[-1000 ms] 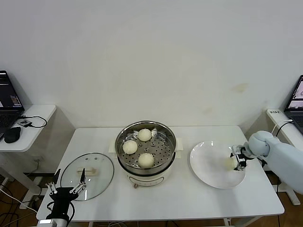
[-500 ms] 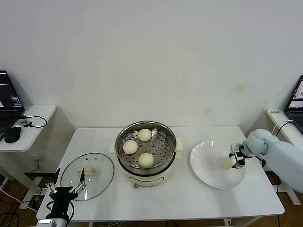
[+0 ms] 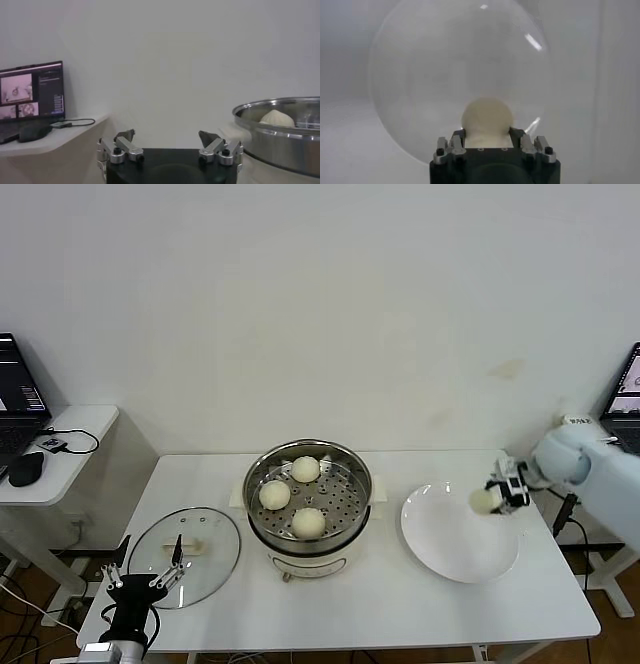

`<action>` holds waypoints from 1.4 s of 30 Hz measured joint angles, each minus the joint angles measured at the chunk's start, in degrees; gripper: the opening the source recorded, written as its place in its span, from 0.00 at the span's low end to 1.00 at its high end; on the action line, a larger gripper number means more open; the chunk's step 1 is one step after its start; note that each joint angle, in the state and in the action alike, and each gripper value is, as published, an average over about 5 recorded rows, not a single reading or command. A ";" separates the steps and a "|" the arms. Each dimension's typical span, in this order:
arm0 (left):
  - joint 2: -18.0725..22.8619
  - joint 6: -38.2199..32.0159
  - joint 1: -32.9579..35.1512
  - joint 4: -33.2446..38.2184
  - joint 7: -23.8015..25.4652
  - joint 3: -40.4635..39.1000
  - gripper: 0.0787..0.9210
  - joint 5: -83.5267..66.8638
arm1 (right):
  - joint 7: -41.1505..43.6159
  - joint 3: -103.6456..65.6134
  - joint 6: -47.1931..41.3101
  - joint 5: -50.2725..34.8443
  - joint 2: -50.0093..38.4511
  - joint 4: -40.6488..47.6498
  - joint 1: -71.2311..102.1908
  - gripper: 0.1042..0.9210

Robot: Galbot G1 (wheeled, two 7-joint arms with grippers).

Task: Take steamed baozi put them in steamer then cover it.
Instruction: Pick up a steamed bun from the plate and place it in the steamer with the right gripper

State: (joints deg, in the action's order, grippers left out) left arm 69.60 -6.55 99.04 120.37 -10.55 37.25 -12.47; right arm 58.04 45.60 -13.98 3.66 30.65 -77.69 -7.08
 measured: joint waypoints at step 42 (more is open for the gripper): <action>0.76 -0.62 0.19 0.26 -0.16 0.35 0.88 -0.33 | -14.24 21.80 -23.97 -30.47 29.42 -3.02 -17.52 0.60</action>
State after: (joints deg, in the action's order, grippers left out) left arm 70.36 -7.16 99.23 120.63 -10.71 37.60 -12.81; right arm 43.80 67.39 -37.96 -26.82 60.07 -80.71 -24.60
